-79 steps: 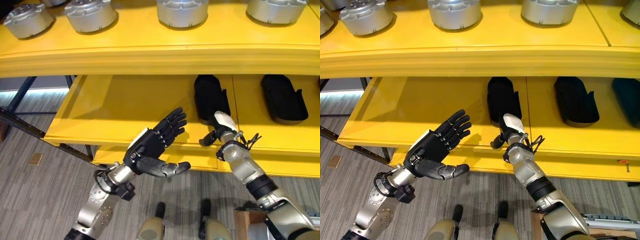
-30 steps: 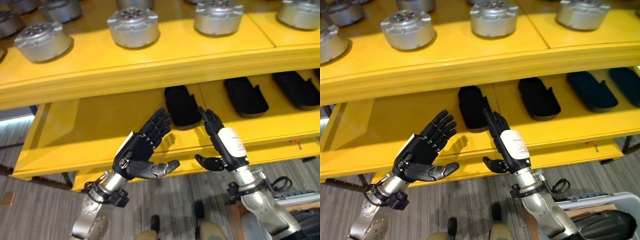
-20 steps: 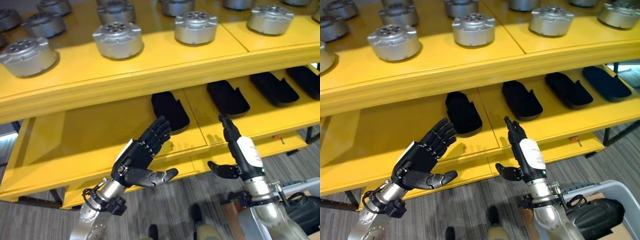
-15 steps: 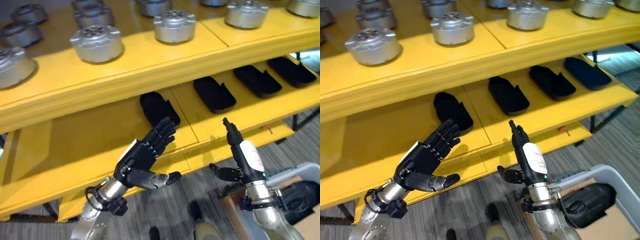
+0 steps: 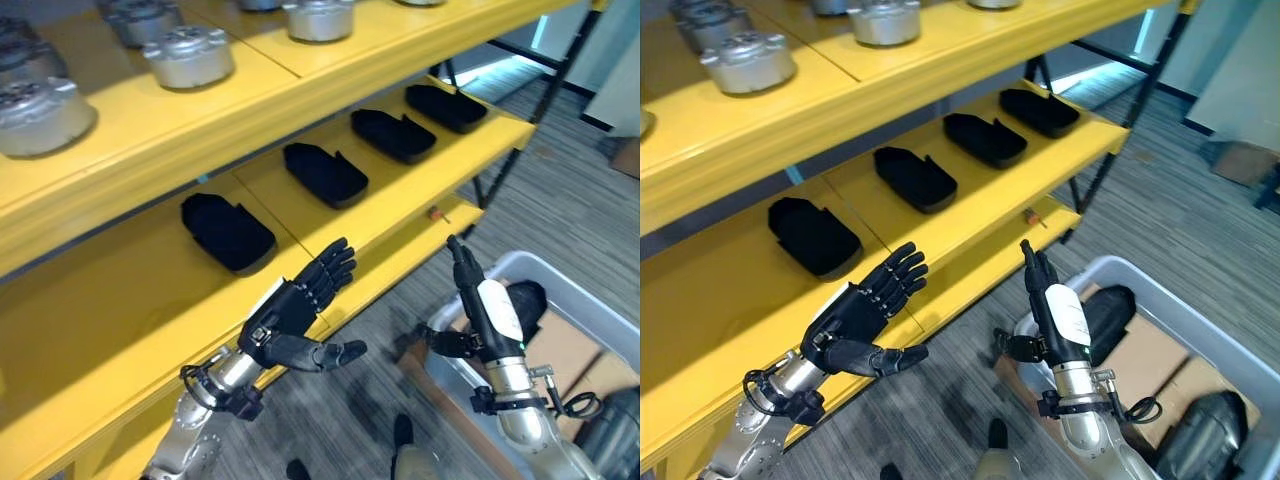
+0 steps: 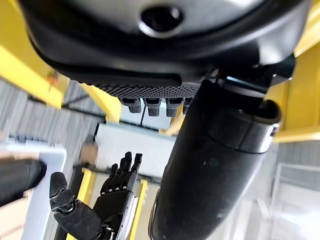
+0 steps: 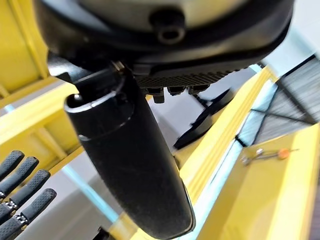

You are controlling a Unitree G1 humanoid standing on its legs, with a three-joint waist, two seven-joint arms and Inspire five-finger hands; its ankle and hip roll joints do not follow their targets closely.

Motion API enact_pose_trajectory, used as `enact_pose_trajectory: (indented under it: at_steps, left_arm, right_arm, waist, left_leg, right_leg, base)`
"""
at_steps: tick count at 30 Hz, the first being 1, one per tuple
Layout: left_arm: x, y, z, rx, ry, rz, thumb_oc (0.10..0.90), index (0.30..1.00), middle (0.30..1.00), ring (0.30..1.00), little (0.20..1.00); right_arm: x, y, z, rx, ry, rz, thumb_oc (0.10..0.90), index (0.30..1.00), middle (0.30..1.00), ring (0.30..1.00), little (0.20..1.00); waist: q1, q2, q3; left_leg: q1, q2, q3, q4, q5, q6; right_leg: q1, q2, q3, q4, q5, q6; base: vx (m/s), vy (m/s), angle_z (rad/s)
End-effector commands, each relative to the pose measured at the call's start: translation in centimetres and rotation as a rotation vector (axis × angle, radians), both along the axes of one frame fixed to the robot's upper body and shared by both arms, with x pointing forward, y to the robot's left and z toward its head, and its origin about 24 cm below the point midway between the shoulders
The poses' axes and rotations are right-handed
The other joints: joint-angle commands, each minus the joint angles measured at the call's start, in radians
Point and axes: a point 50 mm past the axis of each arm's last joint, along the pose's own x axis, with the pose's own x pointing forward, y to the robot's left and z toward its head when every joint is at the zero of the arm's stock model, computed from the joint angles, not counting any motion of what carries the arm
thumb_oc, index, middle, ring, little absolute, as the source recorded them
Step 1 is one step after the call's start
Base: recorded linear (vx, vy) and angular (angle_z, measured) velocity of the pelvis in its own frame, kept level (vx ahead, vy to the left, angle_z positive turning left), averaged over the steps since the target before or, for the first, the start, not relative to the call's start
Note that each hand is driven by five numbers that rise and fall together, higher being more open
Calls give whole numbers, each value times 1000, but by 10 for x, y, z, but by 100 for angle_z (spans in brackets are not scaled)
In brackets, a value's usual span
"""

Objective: Move parts from the plastic box to the shelf.

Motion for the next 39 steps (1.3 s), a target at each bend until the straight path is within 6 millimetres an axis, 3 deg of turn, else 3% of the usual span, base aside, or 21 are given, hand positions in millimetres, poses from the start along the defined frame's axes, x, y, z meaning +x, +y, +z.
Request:
enact_pose_trajectory:
  at_steps: [1,7,12,19,23,26,27,29,32,34,39]
  left_arm:
    - [-4,4,42,-72,-248,-8,900,1000,1000,1000,1000]
    - [-2,5,43,-82,-237,6,900,1000,1000,1000,1000]
    - [-5,5,41,-98,-223,18,900,1000,1000,1000,1000]
    - [-1,3,42,-98,-216,25,900,1000,1000,1000,1000]
    - [4,0,45,-99,-223,40,900,1000,1000,1000,1000]
    - [6,1,47,-102,-229,69,900,1000,1000,1000,1000]
    - [7,3,47,-105,-232,87,900,1000,1000,1000,1000]
    - [4,10,46,-98,-231,144,900,1000,1000,1000,1000]
    - [-1,14,45,-89,-224,164,900,1000,1000,1000,1000]
    - [-4,18,43,-81,-213,141,900,1000,1000,1000,1000]
    - [-6,18,40,-80,-223,95,900,1000,1000,1000,1000]
  right_arm:
    - [9,12,45,57,-265,61,900,1000,1000,1000,1000]
    - [16,8,50,31,-271,27,900,1000,1000,1000,1000]
    - [20,3,45,-13,-237,-15,900,1000,1000,1000,1000]
    - [21,-8,38,-42,-214,-73,900,1000,1000,1000,1000]
    - [18,-6,38,-53,-214,-43,900,1000,1000,1000,1000]
    - [18,-4,39,-51,-209,-16,900,1000,1000,1000,1000]
    - [17,-1,38,-44,-202,9,900,1000,1000,1000,1000]
    - [18,5,37,-37,-190,85,900,1000,1000,1000,1000]
    - [19,9,38,-28,-178,124,900,1000,1000,1000,1000]
    - [15,10,36,-24,-173,132,900,1000,1000,1000,1000]
    - [13,12,33,-28,-170,124,900,1000,1000,1000,1000]
  waist:
    - [14,-26,-61]
    - [8,-23,-64]
    - [-2,-20,-67]
    - [-28,-18,-74]
    - [-50,-17,-75]
    - [-49,-18,-73]
    - [-38,-20,-70]
    - [12,-20,-60]
    - [41,-19,-60]
    - [50,-8,-62]
    - [57,7,-55]
  left_leg:
    - [-57,-65,-35,67,-65,103]
    - [-60,-11,-4,77,-34,63]
    - [-36,7,16,25,8,17]
    - [-32,25,34,-18,49,-12]
    - [-39,41,14,-36,82,-36]
    - [-45,46,-41,-38,93,-48]
    - [-54,42,-120,-30,97,-54]
    - [-82,1,-360,-14,102,-40]
    - [-99,-46,-487,3,79,-23]
    - [-103,-95,-513,-6,69,-4]
    - [-148,-120,-538,-50,122,-15]
  right_leg:
    - [161,-59,8,108,-47,81]
    - [193,-19,-25,19,-93,63]
    - [204,27,-52,-87,-55,51]
    - [222,80,-50,-146,-48,23]
    - [229,126,-15,-163,-58,-3]
    - [227,145,17,-164,-63,-13]
    - [225,157,55,-163,-66,-19]
    - [215,182,169,-161,-54,-41]
    - [213,194,235,-161,-51,-49]
    - [219,207,250,-160,-50,-50]
    - [229,226,268,-151,-57,-46]
  base:
    - [-69,-207,-78]
    - [-42,-210,-39]
    - [-38,-308,-40]
    - [-11,-236,-22]
    - [-4,-261,-20]
    - [20,-176,-26]
    - [41,-216,-81]
    - [93,-187,-122]
    - [88,-76,-138]
    - [116,-77,-138]
    - [91,7,-86]
